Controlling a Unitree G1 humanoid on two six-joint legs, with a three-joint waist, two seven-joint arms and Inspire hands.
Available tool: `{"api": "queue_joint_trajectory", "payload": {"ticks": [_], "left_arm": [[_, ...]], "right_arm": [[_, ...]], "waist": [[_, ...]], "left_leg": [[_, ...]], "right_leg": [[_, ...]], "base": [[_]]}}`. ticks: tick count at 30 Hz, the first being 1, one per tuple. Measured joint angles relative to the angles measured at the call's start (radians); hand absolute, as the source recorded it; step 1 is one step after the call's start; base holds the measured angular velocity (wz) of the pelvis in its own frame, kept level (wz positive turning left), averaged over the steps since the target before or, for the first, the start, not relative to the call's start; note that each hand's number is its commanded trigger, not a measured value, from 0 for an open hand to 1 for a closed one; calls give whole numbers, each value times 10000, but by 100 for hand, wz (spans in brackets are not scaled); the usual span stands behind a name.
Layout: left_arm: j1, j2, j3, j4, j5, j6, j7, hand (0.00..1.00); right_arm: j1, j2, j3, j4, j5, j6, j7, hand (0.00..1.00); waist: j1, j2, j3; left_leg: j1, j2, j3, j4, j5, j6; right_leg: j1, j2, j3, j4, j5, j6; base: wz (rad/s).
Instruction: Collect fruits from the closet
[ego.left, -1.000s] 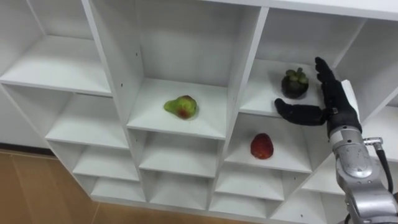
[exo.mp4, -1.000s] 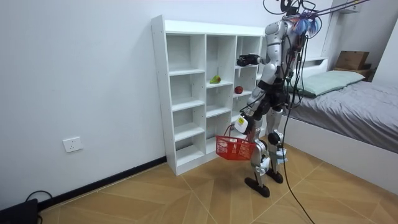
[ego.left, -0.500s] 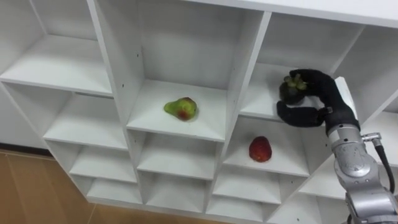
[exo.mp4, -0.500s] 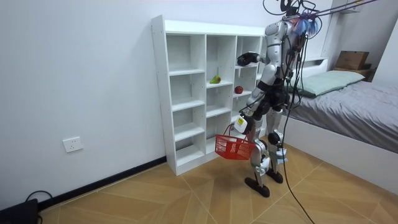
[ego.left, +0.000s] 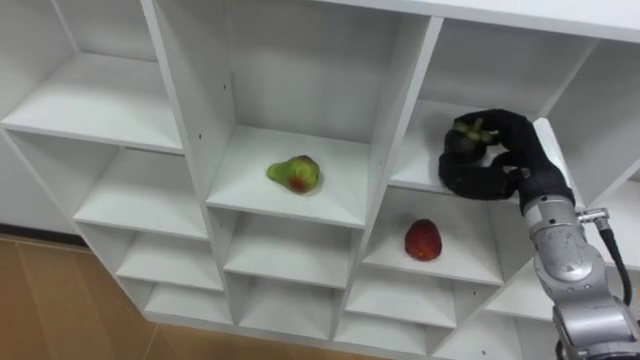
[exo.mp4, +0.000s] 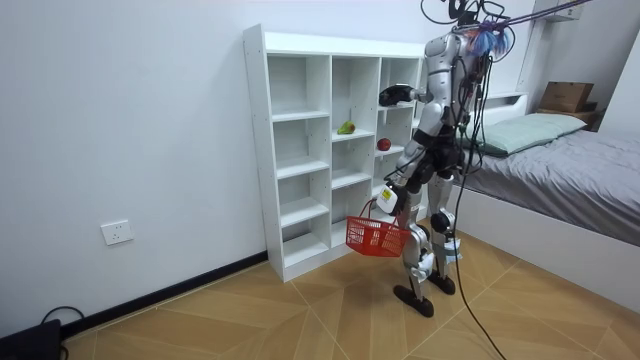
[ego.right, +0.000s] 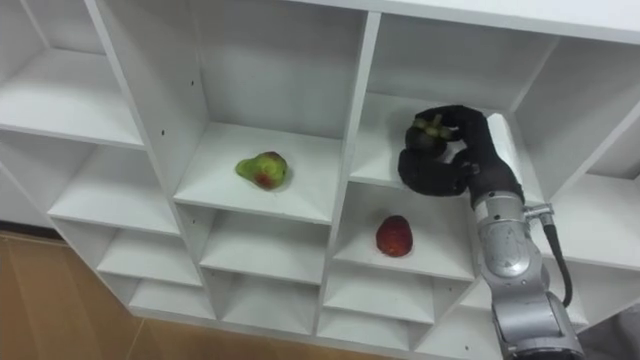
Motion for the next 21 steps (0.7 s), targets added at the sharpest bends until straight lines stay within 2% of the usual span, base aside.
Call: {"api": "queue_joint_trajectory", "payload": {"ticks": [8, 13, 15, 18, 21], "left_arm": [[-1, -12, 11, 23, -2, 0, -45, 100], [8, -51, 21, -7, 21, 1, -319, 100], [-62, -75, 36, -29, 10, -4, -375, 100], [-246, -73, 37, -34, -43, -87, -289, 100], [-384, -75, 34, -32, -110, -286, -130, 100]], "right_arm": [[4, 3, 163, -159, 183, 26, 254, 100], [143, -2, 157, -1602, 87, 130, 833, 100], [381, 1, 162, -2568, -116, 130, 1089, 100], [669, -1, 281, -3505, -180, 113, 1342, 100], [893, -4, 298, -3668, -170, 110, 1477, 100]], "waist": [[-28, 38, 10], [-81, 194, 17], [-76, 298, -53], [-57, 316, -55], [-70, 268, -43]], "left_leg": [[41, 6, 40, -2, 1, 0], [12, -2, 30, -1, 1, 0], [40, 1, 35, 8, 5, -5], [54, 3, 65, 72, 11, -11], [64, 1, 87, 79, 11, -11]], "right_leg": [[27, -1, 65, 1, 0, 1], [-3, -10, -8, 2, 0, 1], [6, -2, 13, 2, -1, 1], [43, 2, 31, -2, -1, 1], [52, -5, 82, -2, 0, 1]], "base": [[0], [0], [0], [2], [-3]]}}
